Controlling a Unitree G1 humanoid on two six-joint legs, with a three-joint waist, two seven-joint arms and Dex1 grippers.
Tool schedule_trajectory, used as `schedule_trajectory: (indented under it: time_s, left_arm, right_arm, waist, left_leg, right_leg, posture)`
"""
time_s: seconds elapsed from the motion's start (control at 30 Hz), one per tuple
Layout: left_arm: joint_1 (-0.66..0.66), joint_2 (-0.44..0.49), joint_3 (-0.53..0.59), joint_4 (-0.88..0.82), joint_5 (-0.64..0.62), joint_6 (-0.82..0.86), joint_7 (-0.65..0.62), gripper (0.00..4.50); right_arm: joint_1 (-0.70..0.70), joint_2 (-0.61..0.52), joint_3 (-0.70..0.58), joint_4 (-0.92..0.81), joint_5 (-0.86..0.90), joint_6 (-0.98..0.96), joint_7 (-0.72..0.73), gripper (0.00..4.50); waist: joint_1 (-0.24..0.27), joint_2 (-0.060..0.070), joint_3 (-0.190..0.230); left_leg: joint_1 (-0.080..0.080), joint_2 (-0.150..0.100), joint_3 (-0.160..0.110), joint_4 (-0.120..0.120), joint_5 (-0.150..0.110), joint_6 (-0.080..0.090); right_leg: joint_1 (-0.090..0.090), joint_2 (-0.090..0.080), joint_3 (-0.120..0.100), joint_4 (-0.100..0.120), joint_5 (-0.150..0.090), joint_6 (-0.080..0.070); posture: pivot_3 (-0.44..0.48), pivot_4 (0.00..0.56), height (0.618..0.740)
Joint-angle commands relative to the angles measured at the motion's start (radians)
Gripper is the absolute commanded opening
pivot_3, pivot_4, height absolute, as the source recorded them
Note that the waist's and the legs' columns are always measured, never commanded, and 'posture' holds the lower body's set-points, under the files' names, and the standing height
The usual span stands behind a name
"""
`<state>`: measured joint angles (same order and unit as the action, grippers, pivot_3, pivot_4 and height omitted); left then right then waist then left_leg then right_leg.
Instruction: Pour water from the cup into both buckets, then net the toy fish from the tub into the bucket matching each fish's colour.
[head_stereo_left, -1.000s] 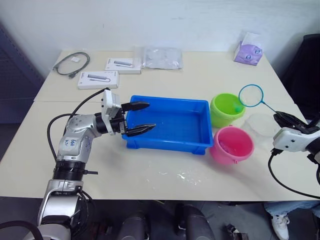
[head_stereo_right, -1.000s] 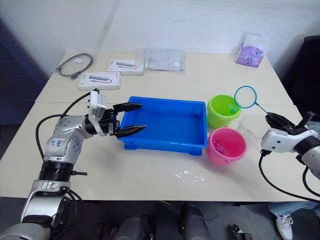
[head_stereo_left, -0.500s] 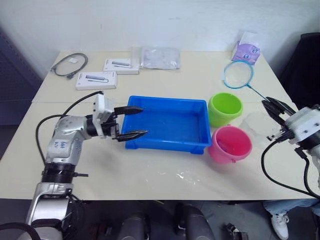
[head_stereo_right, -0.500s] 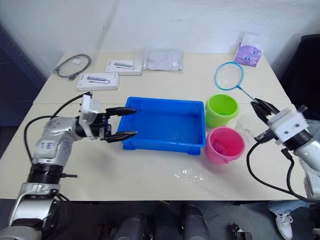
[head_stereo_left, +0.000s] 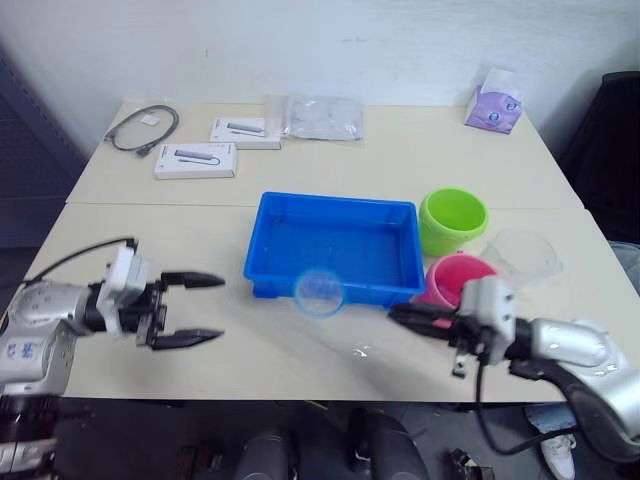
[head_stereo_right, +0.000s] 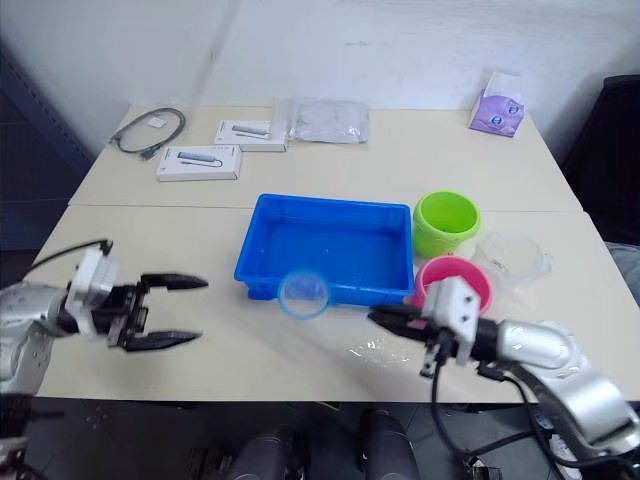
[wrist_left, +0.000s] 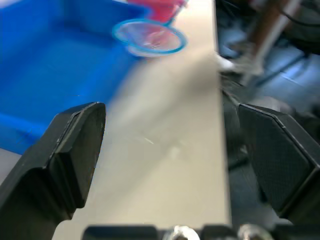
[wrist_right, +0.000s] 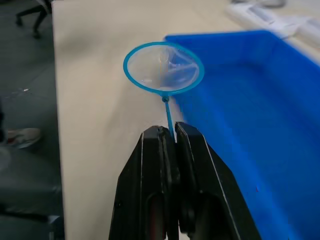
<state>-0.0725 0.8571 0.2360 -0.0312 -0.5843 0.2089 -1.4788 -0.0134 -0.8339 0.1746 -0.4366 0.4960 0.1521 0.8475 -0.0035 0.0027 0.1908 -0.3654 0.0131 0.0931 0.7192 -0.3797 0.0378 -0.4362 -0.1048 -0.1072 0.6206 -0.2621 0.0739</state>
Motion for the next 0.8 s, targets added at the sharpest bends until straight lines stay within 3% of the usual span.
schedule_trajectory:
  time_s: [0.03, 0.33, 0.63, 0.73, 0.8]
  left_arm:
    - [0.041, 0.026, 0.035, -0.093, -0.022, -0.007, -0.008, 4.47]
    - [0.135, 0.055, 0.054, -0.173, -0.011, 0.003, 0.014, 4.47]
    - [0.111, 0.069, 0.049, -0.170, -0.010, 0.016, 0.042, 4.47]
    - [0.109, 0.069, 0.047, -0.158, -0.004, 0.013, 0.050, 4.50]
    - [0.112, 0.068, 0.047, -0.152, 0.000, 0.020, 0.064, 4.50]
  right_arm:
    - [-0.041, 0.060, 0.094, 0.077, -0.154, -0.065, 0.030, 0.00]
    - [-0.155, 0.308, 0.252, 0.373, -0.337, -0.226, 0.070, 0.00]
    - [-0.223, 0.401, 0.243, 0.516, -0.357, -0.293, 0.119, 0.00]
    - [-0.224, 0.401, 0.221, 0.499, -0.341, -0.297, 0.135, 1.16]
    - [-0.215, 0.390, 0.209, 0.463, -0.318, -0.275, 0.153, 2.16]
  waist:
    - [0.005, 0.000, 0.000]
    - [-0.004, 0.000, 0.000]
    - [-0.013, 0.000, 0.000]
    - [-0.019, 0.000, 0.000]
    - [-0.023, 0.000, 0.000]
  left_leg:
    - [0.000, 0.000, 0.000, 0.000, 0.000, 0.000]
    - [0.001, 0.000, 0.001, -0.001, 0.000, -0.001]
    - [0.000, 0.000, 0.001, -0.001, 0.000, -0.002]
    - [0.000, 0.000, 0.001, -0.001, 0.000, -0.002]
    - [0.000, 0.000, 0.001, -0.001, 0.000, -0.002]
  right_leg:
    - [0.000, 0.000, 0.000, 0.001, 0.000, 0.000]
    - [-0.002, 0.000, 0.000, 0.002, -0.001, -0.001]
    - [-0.002, 0.000, 0.000, 0.005, -0.002, -0.003]
    - [-0.003, 0.000, 0.000, 0.005, -0.002, -0.003]
    - [-0.002, 0.000, 0.000, 0.005, -0.002, -0.003]
  posture:
    - [0.000, 0.150, 0.740]
    - [0.000, 0.150, 0.740]
    - [0.000, 0.150, 0.740]
    - [0.000, 0.150, 0.740]
    - [0.000, 0.150, 0.740]
